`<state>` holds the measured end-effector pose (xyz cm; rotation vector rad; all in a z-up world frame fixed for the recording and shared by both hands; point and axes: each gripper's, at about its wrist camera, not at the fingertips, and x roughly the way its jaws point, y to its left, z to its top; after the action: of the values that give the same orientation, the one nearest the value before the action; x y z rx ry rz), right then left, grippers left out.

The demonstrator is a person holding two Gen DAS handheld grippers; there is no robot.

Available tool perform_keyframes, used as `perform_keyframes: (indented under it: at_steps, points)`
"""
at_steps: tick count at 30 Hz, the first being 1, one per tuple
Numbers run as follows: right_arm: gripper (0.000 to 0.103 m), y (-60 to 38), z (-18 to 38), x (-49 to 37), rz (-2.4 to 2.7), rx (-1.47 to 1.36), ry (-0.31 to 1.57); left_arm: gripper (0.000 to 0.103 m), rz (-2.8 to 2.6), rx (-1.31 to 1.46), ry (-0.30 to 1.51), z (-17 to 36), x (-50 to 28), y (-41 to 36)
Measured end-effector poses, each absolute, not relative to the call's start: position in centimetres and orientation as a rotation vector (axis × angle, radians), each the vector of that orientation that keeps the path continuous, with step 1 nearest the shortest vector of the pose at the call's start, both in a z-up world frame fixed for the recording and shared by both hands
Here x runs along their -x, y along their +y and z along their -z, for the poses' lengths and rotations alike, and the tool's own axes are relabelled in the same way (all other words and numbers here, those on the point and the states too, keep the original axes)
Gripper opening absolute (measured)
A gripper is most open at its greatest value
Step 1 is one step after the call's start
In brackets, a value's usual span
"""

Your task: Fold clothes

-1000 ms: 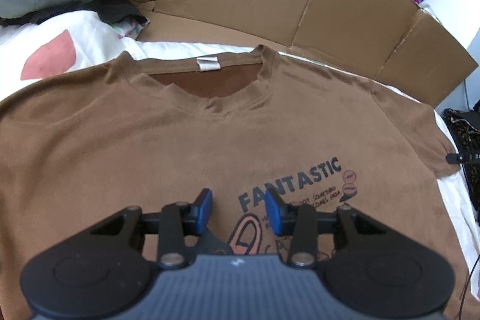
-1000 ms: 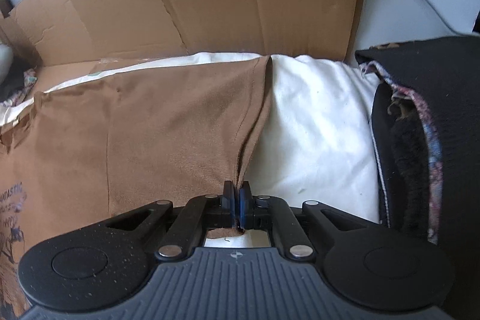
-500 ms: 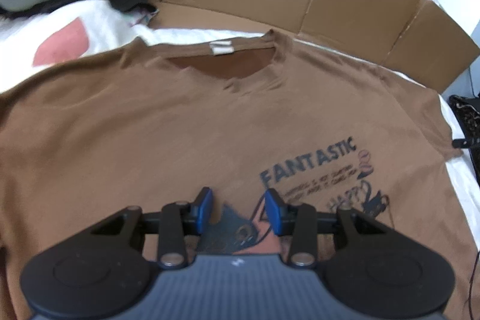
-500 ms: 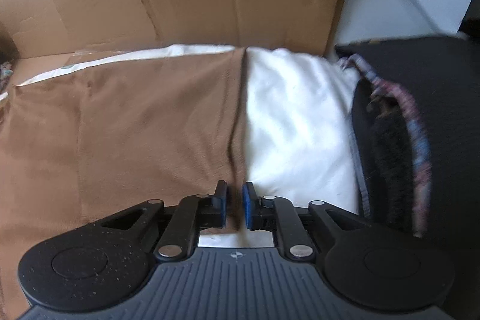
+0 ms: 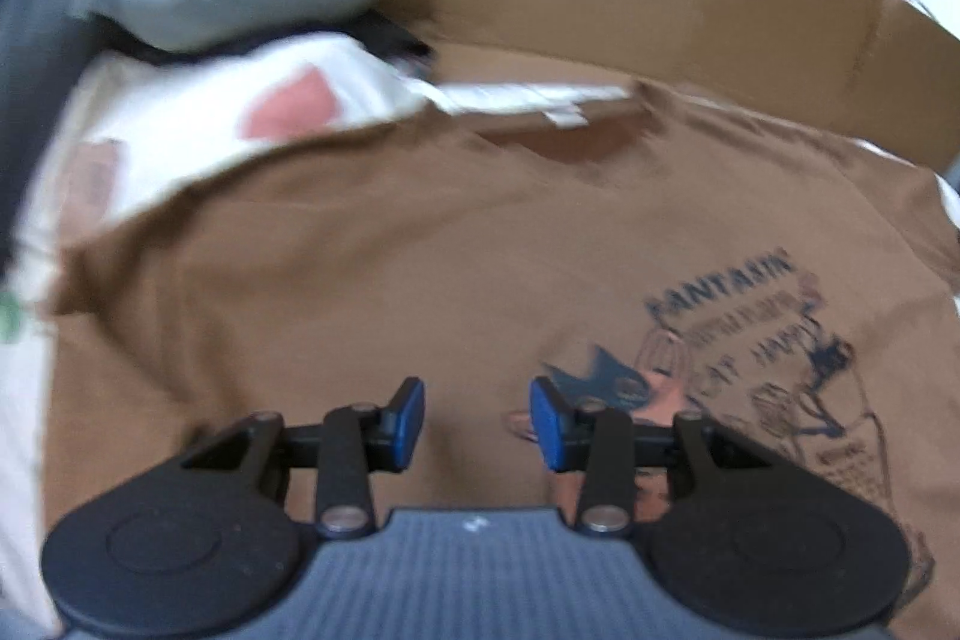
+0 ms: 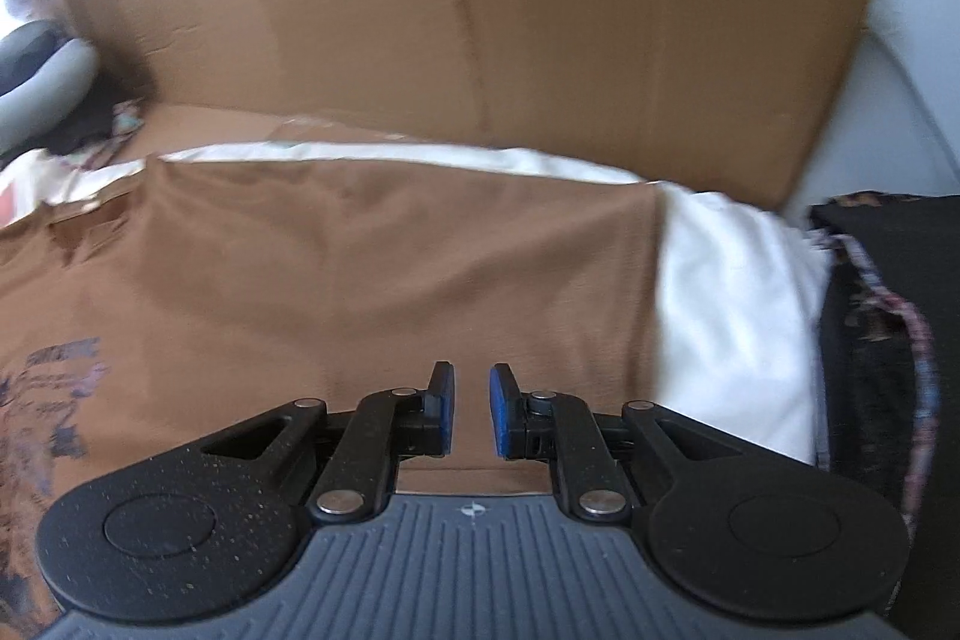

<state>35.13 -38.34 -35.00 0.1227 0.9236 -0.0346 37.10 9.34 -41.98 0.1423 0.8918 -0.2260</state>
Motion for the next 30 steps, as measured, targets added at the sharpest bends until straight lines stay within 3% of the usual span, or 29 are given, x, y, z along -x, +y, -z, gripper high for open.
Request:
perform_keyframes:
  at_steps: [4,8,26,27,30]
  points:
    - [0.013,-36.5,35.1,-35.1,-0.033,-0.115,0.936,0.043,0.067,-0.146,0.832,40.8,-36.9,11.4]
    - [0.013,-34.8,35.6,-35.0,-0.082,-0.093,0.950,0.055,-0.062,-0.135,0.815,40.8,-37.1,13.5]
    - [0.013,-32.4,36.9,-34.5,-0.158,-0.082,0.989,0.053,-0.280,-0.062,0.872,42.7,-38.8,15.7]
    - [0.013,-32.3,37.0,-34.4,-0.162,-0.081,0.991,0.052,-0.286,-0.048,0.883,42.7,-38.9,16.0]
    - [0.013,-31.9,37.1,-34.3,-0.175,-0.077,0.993,0.031,-0.292,-0.037,0.897,42.2,-38.8,16.6]
